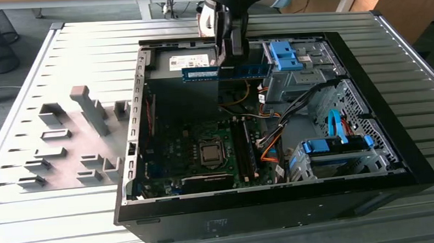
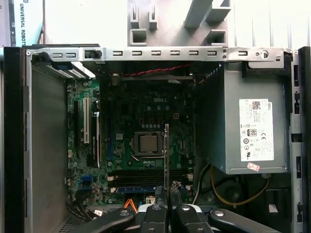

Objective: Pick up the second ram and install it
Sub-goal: 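Insert the second ram into the second slot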

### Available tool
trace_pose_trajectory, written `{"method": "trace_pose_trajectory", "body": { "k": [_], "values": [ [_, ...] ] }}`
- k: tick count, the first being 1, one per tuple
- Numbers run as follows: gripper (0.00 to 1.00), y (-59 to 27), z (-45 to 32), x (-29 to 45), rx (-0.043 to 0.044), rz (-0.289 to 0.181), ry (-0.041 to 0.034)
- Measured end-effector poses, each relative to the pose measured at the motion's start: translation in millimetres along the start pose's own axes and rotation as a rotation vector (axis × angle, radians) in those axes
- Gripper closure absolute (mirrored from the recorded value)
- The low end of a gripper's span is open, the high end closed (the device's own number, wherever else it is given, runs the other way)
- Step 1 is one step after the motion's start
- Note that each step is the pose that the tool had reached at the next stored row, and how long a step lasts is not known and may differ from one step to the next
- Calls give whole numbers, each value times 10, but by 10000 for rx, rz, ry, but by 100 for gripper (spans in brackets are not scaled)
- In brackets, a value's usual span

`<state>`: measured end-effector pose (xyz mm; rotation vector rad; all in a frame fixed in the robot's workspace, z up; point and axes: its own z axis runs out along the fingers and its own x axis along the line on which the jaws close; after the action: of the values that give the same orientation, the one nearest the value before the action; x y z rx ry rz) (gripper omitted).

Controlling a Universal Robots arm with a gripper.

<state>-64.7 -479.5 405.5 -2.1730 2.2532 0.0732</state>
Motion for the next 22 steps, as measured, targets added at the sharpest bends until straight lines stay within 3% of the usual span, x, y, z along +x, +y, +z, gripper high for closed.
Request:
{"method": "trace_pose_trajectory", "body": {
  "k": [12, 22],
  "values": [
    [86, -1, 3, 0, 10, 265, -3],
    [86, -1, 20, 1, 65, 1600, -12]
  ]
}}
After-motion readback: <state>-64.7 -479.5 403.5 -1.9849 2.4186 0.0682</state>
